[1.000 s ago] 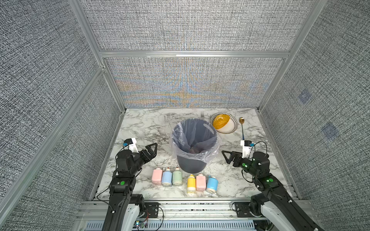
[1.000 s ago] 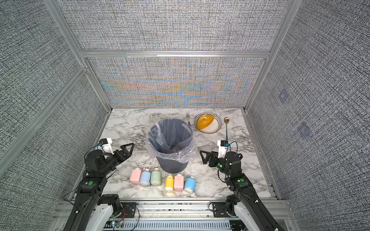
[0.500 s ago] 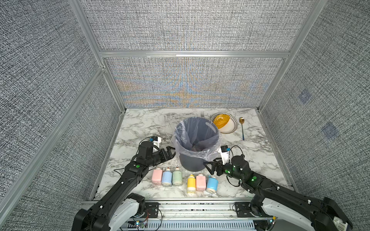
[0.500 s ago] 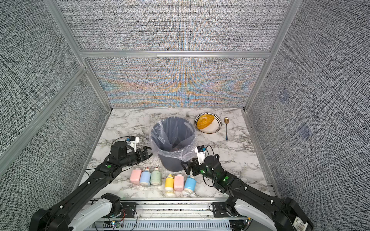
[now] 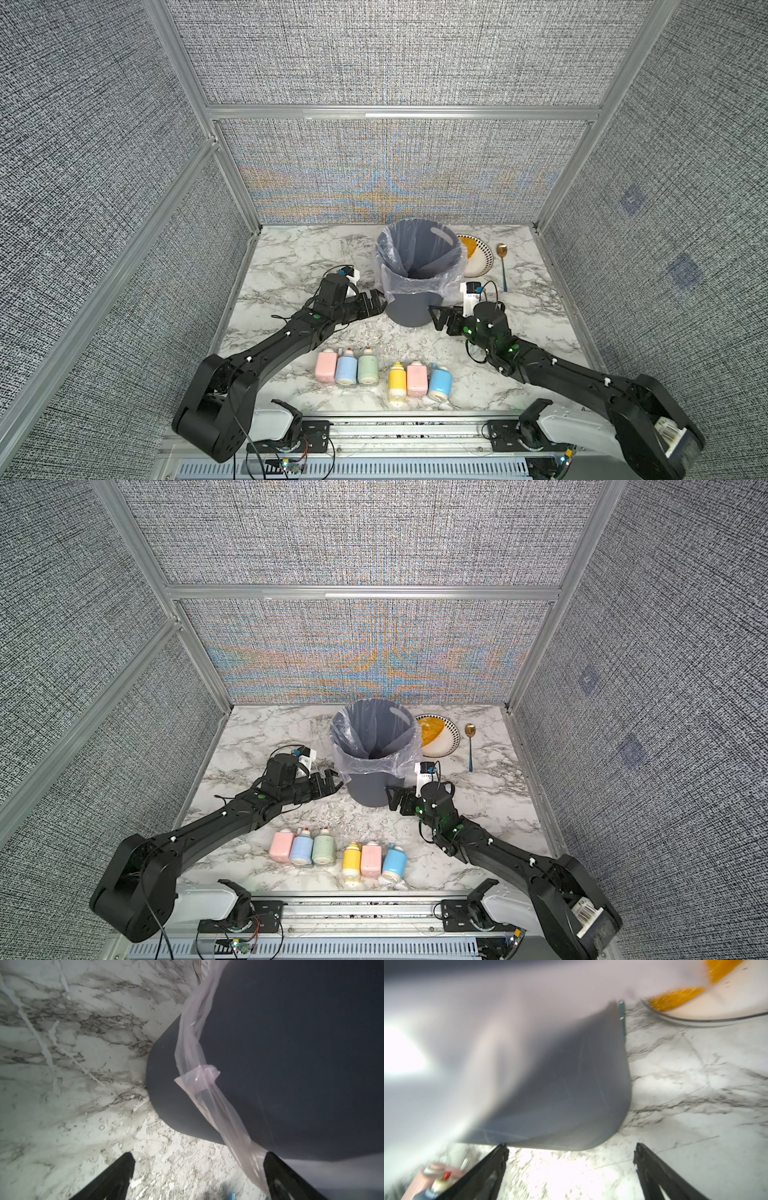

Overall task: Take out the pencil sharpener tray and clean the shavings
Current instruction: Move the trash bin to the center of the board, then pick up the pencil sharpener from the center of the board.

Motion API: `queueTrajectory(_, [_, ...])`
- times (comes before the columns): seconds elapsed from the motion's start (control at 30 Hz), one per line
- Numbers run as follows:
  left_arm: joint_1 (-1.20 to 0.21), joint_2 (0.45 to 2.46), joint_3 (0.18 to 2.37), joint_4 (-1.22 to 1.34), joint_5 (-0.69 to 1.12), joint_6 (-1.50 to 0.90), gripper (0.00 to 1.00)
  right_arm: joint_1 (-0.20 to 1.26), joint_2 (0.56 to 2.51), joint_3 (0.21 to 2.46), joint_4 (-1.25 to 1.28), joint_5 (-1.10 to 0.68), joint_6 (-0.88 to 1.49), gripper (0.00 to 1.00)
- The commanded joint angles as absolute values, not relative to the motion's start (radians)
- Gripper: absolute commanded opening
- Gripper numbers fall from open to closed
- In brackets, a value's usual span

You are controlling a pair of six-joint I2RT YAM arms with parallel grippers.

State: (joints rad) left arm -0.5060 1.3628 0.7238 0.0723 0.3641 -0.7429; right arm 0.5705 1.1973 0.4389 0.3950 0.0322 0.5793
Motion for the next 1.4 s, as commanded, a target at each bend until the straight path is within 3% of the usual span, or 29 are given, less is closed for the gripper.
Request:
queueTrajectory(0.0, [-0.505, 1.409, 0.769, 0.087, 0.321, -0.688, 1.00, 0.521, 1.251, 0.481, 0.384, -0.010, 0.550, 0.98])
queueTrajectory(0.17, [-0.505, 1.411, 0.782, 0.037, 0.280, -0.676, 1.00, 0.511, 1.265, 0.524, 0.261, -0.017, 0.537, 0.98])
queueTrajectory(0.37, [-0.505, 1.252, 0.704, -0.094, 0.189, -0.677, 1.00, 0.658, 1.120, 0.488, 0.030, 0.191, 0.616, 0.98])
queueTrajectory(0.7, [-0.505, 1.055, 0.634, -0.276, 0.135, -0.671, 1.00, 0.885, 0.943, 0.509, -0.341, 0.298, 0.852, 0.98])
queueTrajectory(1.07, [-0.506, 0.997, 0.614, -0.312, 0.128, -0.654, 1.00, 1.245, 1.028, 0.678, -0.714, 0.373, 1.183, 0.95])
queueTrajectory(1.37, [-0.505, 0.992, 0.588, -0.289, 0.137, -0.652, 1.00, 1.393, 1.143, 0.790, -0.909, 0.415, 1.354, 0.86])
